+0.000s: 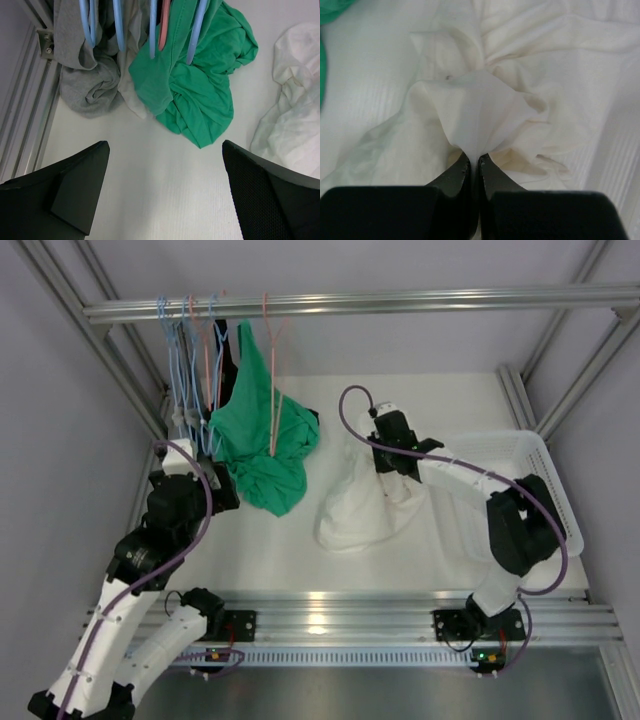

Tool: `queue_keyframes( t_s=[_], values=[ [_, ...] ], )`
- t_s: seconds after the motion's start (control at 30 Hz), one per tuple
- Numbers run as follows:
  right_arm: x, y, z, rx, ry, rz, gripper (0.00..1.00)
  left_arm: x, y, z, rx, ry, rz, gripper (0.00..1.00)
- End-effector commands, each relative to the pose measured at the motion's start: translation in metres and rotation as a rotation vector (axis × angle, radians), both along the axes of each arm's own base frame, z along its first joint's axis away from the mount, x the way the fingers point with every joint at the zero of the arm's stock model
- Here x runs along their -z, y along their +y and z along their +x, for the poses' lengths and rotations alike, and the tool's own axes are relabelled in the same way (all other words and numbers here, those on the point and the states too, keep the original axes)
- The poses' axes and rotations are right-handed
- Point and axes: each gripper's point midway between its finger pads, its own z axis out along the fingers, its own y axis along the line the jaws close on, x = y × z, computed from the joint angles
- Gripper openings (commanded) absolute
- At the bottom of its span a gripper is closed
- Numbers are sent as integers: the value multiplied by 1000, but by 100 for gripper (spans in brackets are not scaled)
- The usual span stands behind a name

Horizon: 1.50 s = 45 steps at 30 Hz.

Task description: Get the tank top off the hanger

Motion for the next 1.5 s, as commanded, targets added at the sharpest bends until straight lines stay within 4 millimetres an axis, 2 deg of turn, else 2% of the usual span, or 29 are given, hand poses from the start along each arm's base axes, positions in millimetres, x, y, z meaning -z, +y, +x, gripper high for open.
queue_keyframes(
  t_s=[0.0,0.13,0.17,0.2,0.23,0.27,0.3,0.33,0.4,0.43,0.47,0.5,0.53,0.57,0.6,0.63,0.67,0.7,0.73,0.83,0.87,0.9,0.93,1.03,1.07,1.17,1.2,1.3,1.47],
  values=[
    [-42,-4,42,27,-111,29,0,-12,0,8,-19,-73,-26,99],
    [-37,3,36,2,-85,57,0,-14,3,7,-27,-83,-26,99],
    [-61,2,31,0,-126,95,0,-14,2,7,-26,-85,-27,99],
    [-74,3,26,-6,-147,122,0,-13,2,8,-27,-84,-26,99],
    [-94,4,21,-10,-181,154,0,-14,2,8,-26,-86,-27,99],
    [-137,0,11,-19,-255,208,0,-13,1,9,-25,-83,-28,99],
    [-162,-3,5,-25,-295,236,0,-12,1,10,-23,-81,-27,99],
    [-207,-7,0,-25,-374,274,0,-10,-1,10,-18,-75,-28,99],
    [-259,-25,-19,-22,-442,267,0,-8,-2,11,-12,-68,-32,99],
    [-315,-33,-27,-17,-532,298,0,-7,-2,11,-10,-66,-32,99],
    [-318,-40,-33,-13,-504,256,0,-7,-2,10,-12,-66,-32,99],
    [-339,-52,-35,24,-542,239,0,-8,-1,10,-15,-69,-34,99],
    [-387,-67,-42,47,-639,250,0,-9,-1,9,-15,-75,-36,99],
    [-398,-75,-38,74,-654,233,0,-9,-1,9,-15,-78,-37,99],
    [-438,-97,-49,116,-733,256,0,-9,-1,9,-15,-78,-37,99],
    [-456,-104,-53,132,-764,268,0,-8,0,9,-17,-75,-38,99],
    [-459,-103,-41,137,-762,258,0,-6,-1,9,-16,-71,-36,99],
    [-471,-108,-45,143,-783,259,0,-6,-1,10,-15,-67,-36,99],
    [-504,-121,-57,165,-873,292,0,-4,-2,11,-12,-63,-37,99],
    [-538,-151,-62,266,-1000,306,0,-1,-7,11,11,-52,-44,99],
    [-554,-165,-77,302,-1059,329,0,0,-9,11,19,-50,-45,99],
    [-560,-176,-81,347,-1091,313,0,2,-11,12,30,-43,-47,99],
    [-580,-189,-95,389,-1171,338,0,2,-12,12,36,-40,-48,99],
    [-603,-230,-129,542,-1275,260,0,3,-14,12,48,-37,-51,99],
    [-603,-237,-132,579,-1280,234,0,3,-15,12,52,-35,-52,99],
    [-586,-274,-135,783,-1220,59,0,4,-17,12,60,-35,-55,99],
    [-580,-280,-132,821,-1201,36,0,4,-18,12,66,-32,-57,99],
    [-572,-315,-145,989,-1196,13,0,8,-23,14,85,-16,-58,99],
    [-556,-339,-149,1147,-1151,-43,0,8,-25,14,99,-14,-63,99]
  ],
)
